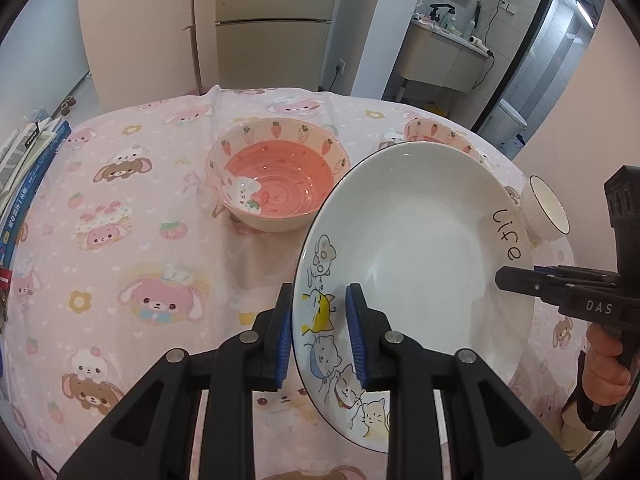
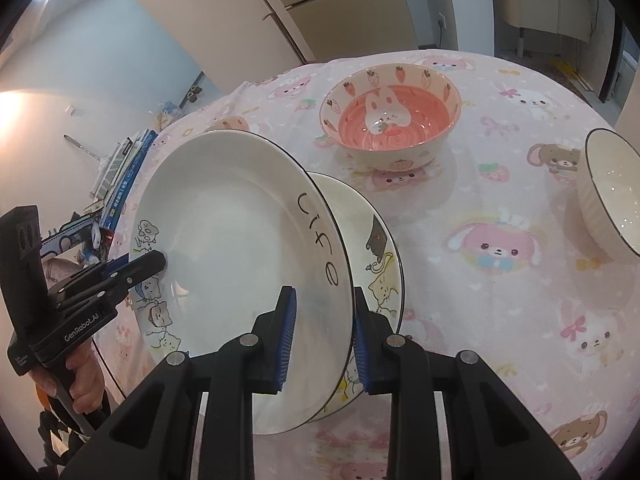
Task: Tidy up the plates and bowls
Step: 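Lower the cat plate onto the white plate stack with both tools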
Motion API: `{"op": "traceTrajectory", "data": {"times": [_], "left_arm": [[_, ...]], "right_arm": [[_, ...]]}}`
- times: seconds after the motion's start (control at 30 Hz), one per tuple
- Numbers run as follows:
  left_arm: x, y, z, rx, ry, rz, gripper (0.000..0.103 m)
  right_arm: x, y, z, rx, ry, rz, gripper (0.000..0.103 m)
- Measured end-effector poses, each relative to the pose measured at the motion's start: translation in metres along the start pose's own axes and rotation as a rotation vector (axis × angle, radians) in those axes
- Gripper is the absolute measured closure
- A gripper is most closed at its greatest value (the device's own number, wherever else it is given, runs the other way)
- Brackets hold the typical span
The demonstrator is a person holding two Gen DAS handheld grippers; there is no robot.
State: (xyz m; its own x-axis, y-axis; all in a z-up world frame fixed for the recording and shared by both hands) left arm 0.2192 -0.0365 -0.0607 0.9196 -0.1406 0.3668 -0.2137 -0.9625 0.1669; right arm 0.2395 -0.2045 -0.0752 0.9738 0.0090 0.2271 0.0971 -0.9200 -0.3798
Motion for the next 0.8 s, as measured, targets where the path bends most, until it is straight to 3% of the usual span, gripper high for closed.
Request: {"op": "traceTrajectory", "data": {"times": [0.8], "left_arm": [[-0.006,-0.002,0.034,-0.005,-0.046,0.005,0.08]], "right_arm": [[0.002,0.015,0.024,-0.023,-0.039,0.011,0.074]]}}
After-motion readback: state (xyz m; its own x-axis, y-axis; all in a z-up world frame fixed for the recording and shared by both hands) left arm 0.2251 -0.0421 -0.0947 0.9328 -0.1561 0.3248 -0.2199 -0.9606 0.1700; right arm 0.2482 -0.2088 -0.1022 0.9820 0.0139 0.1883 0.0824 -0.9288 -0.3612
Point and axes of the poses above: each gripper's, at about its wrist camera, not at the fingertips, and z roughly the way its jaws point, y to its right, x to its top, the point moved 10 cm from there along z, roughly the way its jaws point, and after that the axes turned 9 degrees about -y, right-handed, at the moved point
